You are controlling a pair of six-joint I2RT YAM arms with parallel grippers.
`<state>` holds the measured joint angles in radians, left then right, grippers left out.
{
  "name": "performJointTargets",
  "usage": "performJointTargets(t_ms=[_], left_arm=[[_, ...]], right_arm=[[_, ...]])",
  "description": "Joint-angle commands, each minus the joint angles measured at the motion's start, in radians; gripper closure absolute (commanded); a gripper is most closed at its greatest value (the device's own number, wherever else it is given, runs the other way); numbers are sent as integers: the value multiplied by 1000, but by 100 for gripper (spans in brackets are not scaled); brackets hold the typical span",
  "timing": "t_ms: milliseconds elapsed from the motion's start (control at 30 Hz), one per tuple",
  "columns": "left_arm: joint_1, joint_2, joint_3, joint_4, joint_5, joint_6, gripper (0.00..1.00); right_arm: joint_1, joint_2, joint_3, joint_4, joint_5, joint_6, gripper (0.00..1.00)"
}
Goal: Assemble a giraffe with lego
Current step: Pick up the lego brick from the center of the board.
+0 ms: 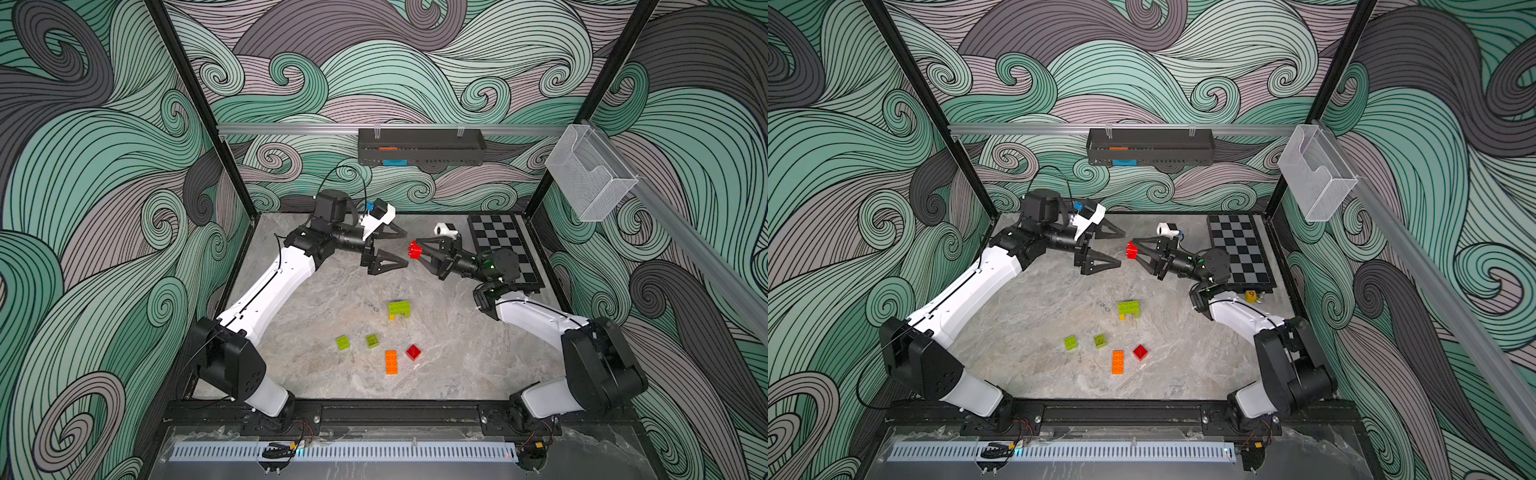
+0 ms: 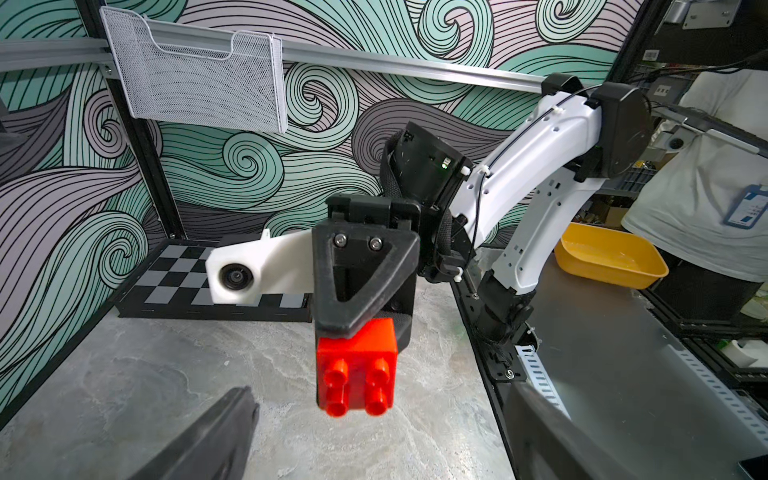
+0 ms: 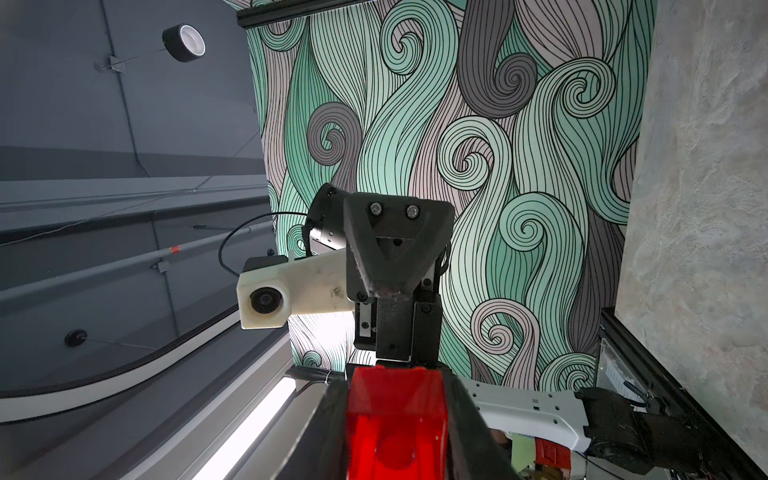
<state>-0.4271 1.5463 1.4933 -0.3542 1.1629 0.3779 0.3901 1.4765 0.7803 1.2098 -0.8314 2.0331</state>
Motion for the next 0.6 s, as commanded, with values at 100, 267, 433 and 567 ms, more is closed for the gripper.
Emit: performJointTargets(t_ms=[100, 267, 433, 567], left_arm=[[-11, 26, 51, 7, 2, 5, 4], [-12, 29, 51, 10, -8, -4, 10], [-21, 28, 50, -12, 3, 18, 24], [-27, 30, 56, -26, 2, 30, 34]], right_arm=[[37, 17, 33, 88, -2, 33, 94], [44, 20, 44, 89, 2, 35, 95], [45, 21, 42, 92, 11, 36, 95], [47, 23, 42, 94, 12, 35, 95]])
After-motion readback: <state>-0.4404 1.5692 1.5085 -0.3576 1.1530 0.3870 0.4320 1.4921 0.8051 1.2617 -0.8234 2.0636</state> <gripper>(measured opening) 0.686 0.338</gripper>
